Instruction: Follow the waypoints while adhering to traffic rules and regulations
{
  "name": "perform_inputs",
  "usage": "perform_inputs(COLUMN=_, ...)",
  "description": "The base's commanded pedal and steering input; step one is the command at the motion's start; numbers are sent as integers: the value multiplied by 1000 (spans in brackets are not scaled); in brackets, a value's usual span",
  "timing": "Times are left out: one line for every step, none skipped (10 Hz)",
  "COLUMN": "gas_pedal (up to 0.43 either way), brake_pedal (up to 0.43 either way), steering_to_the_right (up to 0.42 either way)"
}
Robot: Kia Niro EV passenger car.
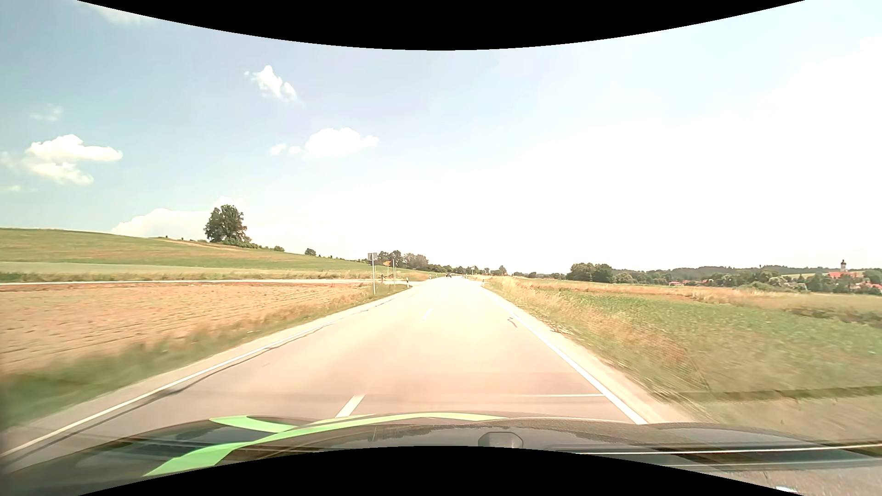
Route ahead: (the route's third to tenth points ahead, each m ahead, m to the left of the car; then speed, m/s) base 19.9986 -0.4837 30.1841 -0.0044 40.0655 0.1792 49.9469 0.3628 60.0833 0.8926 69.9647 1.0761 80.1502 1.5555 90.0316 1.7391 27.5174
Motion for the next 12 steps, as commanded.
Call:
perform_inputs(gas_pedal=287, brake_pedal=0, steering_to_the_right=-11)
perform_inputs(gas_pedal=299, brake_pedal=0, steering_to_the_right=-9)
perform_inputs(gas_pedal=299, brake_pedal=0, steering_to_the_right=-9)
perform_inputs(gas_pedal=299, brake_pedal=0, steering_to_the_right=-8)
perform_inputs(gas_pedal=299, brake_pedal=0, steering_to_the_right=-8)
perform_inputs(gas_pedal=280, brake_pedal=0, steering_to_the_right=-8)
perform_inputs(gas_pedal=260, brake_pedal=0, steering_to_the_right=-8)
perform_inputs(gas_pedal=260, brake_pedal=0, steering_to_the_right=-8)
perform_inputs(gas_pedal=260, brake_pedal=0, steering_to_the_right=-8)
perform_inputs(gas_pedal=260, brake_pedal=0, steering_to_the_right=-7)
perform_inputs(gas_pedal=268, brake_pedal=0, steering_to_the_right=-5)
perform_inputs(gas_pedal=268, brake_pedal=0, steering_to_the_right=-5)
